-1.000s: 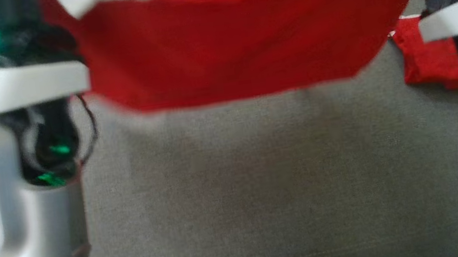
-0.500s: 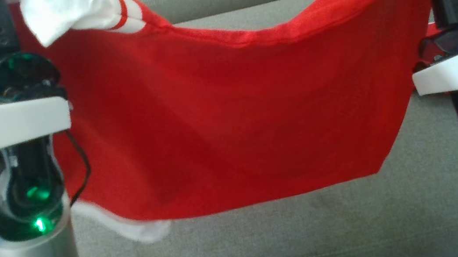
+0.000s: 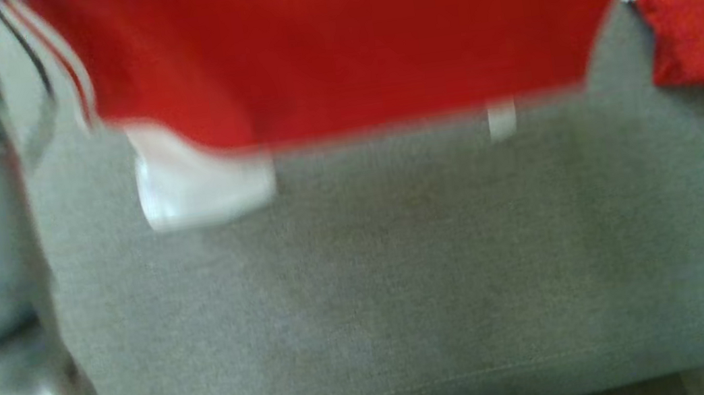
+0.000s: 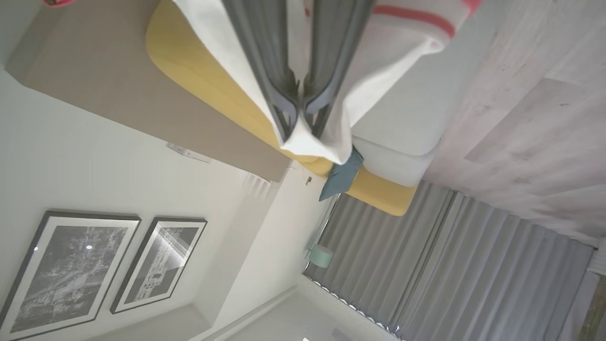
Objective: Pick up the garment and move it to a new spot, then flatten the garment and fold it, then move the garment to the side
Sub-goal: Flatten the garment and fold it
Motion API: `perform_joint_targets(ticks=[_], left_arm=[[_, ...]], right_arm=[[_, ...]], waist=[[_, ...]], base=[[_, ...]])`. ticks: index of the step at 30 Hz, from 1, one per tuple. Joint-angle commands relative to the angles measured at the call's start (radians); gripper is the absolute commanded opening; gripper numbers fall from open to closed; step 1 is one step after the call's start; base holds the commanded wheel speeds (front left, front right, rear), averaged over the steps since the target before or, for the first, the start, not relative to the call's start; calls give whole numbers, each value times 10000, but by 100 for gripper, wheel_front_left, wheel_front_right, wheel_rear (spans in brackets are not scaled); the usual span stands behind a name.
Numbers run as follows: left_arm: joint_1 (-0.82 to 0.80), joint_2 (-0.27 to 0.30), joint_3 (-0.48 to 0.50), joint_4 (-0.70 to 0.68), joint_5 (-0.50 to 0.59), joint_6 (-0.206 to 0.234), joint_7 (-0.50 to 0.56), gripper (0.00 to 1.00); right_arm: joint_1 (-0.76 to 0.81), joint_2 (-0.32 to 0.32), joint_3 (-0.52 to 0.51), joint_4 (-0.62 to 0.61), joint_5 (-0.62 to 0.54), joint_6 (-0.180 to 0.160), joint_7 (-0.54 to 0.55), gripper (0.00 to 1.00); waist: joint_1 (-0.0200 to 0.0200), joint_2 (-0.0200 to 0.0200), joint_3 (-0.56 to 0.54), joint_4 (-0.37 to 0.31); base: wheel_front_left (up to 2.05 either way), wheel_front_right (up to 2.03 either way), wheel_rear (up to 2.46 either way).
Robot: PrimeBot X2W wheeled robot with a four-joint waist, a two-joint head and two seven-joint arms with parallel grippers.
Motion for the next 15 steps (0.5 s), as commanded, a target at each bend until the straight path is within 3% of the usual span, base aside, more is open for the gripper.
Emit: perform_joint_targets(ticks=[1,5,8,12,15], left_arm=[[-1344,523,286,340,238,-171,-222,0],[-3691,602,398,2460,550,-361,-1211,0],[-5173,601,570,3780,719,-456,-2251,0],[-6078,447,658,5095,671,-795,-3278,0],[-6142,373,561,5777,674,-1165,-3691,0]], right_arm=[[-1306,-169,378,396,-95,39,-303,0],[-3952,-476,526,2773,-651,39,-1506,0],[-5549,-328,2,4194,-1117,39,-2766,0],[-6503,10,-537,5567,-1651,39,-4311,0],[-6575,178,-642,6319,-1792,39,-4797,0]], waist=[[-1,0,1034,70],[-1,0,1717,231],[-1,0,2050,390],[-1,0,2183,601],[-1,0,2295,745]], base=[[0,0,0],[0,0,0],[0,0,0],[0,0,0],[0,0,0]])
